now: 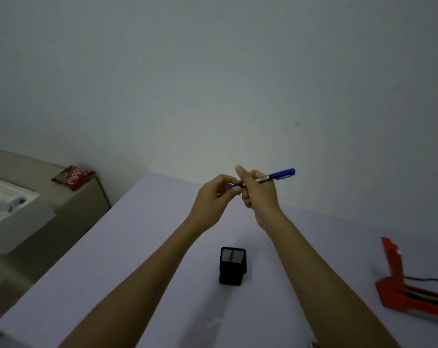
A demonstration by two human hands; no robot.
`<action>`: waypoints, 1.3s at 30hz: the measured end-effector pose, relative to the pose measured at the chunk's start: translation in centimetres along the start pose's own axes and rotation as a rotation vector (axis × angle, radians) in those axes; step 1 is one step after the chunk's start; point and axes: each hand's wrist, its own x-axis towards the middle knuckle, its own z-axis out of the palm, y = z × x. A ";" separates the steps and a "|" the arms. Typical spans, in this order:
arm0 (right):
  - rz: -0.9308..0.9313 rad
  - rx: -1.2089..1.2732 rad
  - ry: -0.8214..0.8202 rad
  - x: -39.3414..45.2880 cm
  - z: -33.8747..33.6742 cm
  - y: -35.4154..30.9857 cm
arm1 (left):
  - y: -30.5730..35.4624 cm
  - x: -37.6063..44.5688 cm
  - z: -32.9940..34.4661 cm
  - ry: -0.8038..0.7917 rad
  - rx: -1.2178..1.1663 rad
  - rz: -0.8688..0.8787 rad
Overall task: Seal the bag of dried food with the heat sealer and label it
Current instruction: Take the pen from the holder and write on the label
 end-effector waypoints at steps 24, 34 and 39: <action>-0.085 0.323 0.060 -1.8 -0.8 -2.1 | 2.5 -2.5 -5.8 -0.689 -0.581 -0.414; -0.167 0.231 -0.112 -3.8 -0.2 -1.4 | 1.2 -3.5 -6.0 -0.220 -0.252 -0.216; -0.079 0.140 -0.272 -4.7 -1.7 0.3 | -2.5 -5.1 -4.3 -0.111 -0.134 -0.358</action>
